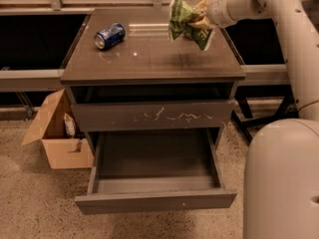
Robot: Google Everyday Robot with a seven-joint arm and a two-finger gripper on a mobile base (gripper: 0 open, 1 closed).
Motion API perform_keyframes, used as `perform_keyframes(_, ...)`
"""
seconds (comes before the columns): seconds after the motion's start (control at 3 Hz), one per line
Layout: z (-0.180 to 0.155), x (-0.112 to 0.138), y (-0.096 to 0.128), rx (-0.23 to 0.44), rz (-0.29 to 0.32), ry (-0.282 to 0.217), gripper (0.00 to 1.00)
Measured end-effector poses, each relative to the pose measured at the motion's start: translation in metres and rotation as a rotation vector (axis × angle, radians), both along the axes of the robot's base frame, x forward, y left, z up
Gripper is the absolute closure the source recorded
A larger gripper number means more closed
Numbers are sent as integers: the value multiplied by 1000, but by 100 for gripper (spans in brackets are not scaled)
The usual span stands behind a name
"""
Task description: Pick green jalapeno chip bag from middle drawer and place on counter
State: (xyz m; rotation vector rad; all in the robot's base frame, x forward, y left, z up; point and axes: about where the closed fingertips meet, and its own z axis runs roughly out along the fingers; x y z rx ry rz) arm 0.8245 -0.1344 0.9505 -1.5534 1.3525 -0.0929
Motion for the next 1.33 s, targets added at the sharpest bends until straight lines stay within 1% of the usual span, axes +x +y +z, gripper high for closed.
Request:
perform_keyframes(0.33,-4,13,4,17,-16,19,28)
perform_keyframes(0.67,-6,18,6,25,-21,29,3)
perform_keyframes(1.0,-1,19,-3,39,-37,28,0)
perform_keyframes(1.33,16,10,-29,95,-70,-1,0)
